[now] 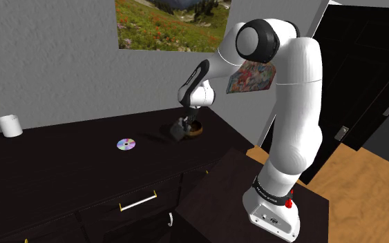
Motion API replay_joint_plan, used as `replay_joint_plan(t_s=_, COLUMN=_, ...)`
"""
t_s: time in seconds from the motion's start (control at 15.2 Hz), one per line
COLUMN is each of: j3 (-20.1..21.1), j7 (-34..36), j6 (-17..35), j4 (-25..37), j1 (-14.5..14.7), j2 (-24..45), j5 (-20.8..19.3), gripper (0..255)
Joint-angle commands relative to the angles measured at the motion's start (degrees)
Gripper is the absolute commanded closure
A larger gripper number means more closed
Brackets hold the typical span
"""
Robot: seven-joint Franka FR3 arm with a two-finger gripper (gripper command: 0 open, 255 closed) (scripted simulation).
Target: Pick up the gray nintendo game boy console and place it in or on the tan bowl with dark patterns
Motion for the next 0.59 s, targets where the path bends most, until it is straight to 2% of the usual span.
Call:
replay_joint_plan(t_s=0.0, j3=-0.7, j7=0.7, j6=-1.4, j4=0.1, j1=0.4, j2=-1.3, j5=-0.9, gripper=255)
replay_joint_plan(t_s=0.53, j3=-2.9, j7=3.4, j6=-6.2, j4=-0.4, j1=2.0, j2=-6.9, j5=-4.3, gripper=255)
